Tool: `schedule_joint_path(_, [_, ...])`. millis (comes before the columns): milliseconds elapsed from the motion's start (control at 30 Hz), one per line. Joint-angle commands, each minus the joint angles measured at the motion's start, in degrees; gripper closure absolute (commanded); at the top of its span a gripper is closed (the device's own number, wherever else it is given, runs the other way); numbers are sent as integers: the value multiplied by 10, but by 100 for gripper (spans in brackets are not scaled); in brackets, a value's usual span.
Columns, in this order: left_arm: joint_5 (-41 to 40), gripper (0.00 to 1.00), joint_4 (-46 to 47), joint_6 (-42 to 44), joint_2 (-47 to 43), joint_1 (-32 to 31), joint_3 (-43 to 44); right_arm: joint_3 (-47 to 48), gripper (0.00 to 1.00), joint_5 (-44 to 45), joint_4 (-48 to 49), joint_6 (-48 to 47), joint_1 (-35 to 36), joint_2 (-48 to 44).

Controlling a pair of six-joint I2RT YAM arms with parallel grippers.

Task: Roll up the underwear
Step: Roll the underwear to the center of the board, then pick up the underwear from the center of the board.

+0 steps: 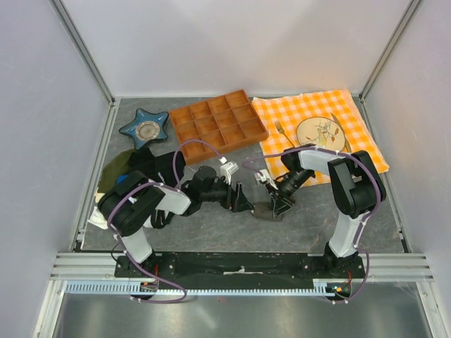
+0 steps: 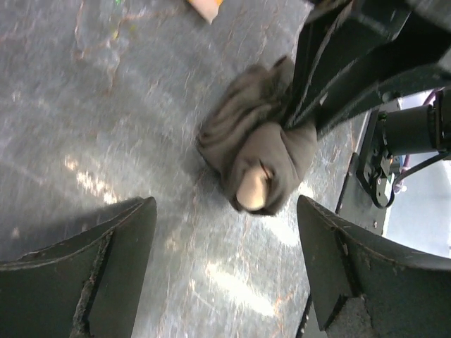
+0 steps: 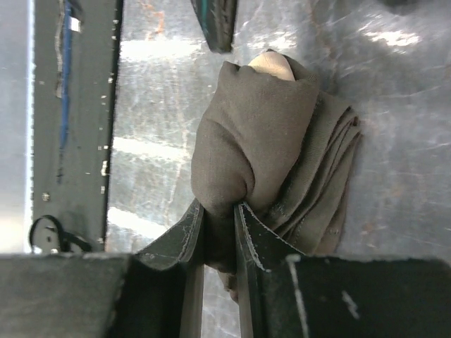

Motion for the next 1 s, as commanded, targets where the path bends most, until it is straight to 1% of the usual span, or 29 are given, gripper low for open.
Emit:
schedule_joint_path(0, [39,13,80,-15,49,-1,35,-9,77,36,-52,-19,-9,43])
schedule_joint_path(100, [69,12,78,-5,81,-1,70,-8,77,37,-51,-20,-21,53])
schedule_joint_path(200, [115,12,72,-5,116,-1,91,-8,77,35,-51,-21,-25,56])
schedule_joint_path(300, [144,13,62,-4,138,-8,102,-7,76,35,-51,-22,-27,55])
schedule_joint_path(533, [172,19,10,11,183,-44,134,-8,76,36,-49,-22,-26,54])
schedule_joint_path(600, [168,22,-16,22,196,-53,145,-9,76,36,-46,-21,-26,50])
schedule_joint_path(633, [168,30,-23,25,198,-56,147,-9,76,36,-45,-21,-26,49])
schedule_joint_path(700, [169,39,-36,29,205,-60,149,-12,76,37,-43,-19,-27,47])
schedule_joint_path(733, [169,46,-39,30,209,-62,149,-12,76,37,-41,-18,-26,46])
schedule_joint_path(767, [170,50,-43,31,211,-63,149,-12,76,37,-40,-17,-26,46])
schedule_joint_path(800, [173,60,-45,31,212,-65,148,-13,76,37,-38,-16,-27,45])
schedule_joint_path(867, [179,70,-51,33,213,-66,147,-13,76,37,-37,-14,-26,43])
schedule_joint_path(900, [177,86,-52,33,213,-67,142,-14,76,38,-35,-12,-26,42])
schedule_joint_path(933, [178,93,-52,33,209,-67,140,-14,76,38,-32,-10,-27,42])
schedule_joint_path(967, [176,98,-51,31,205,-67,137,-15,75,39,-28,-7,-27,39])
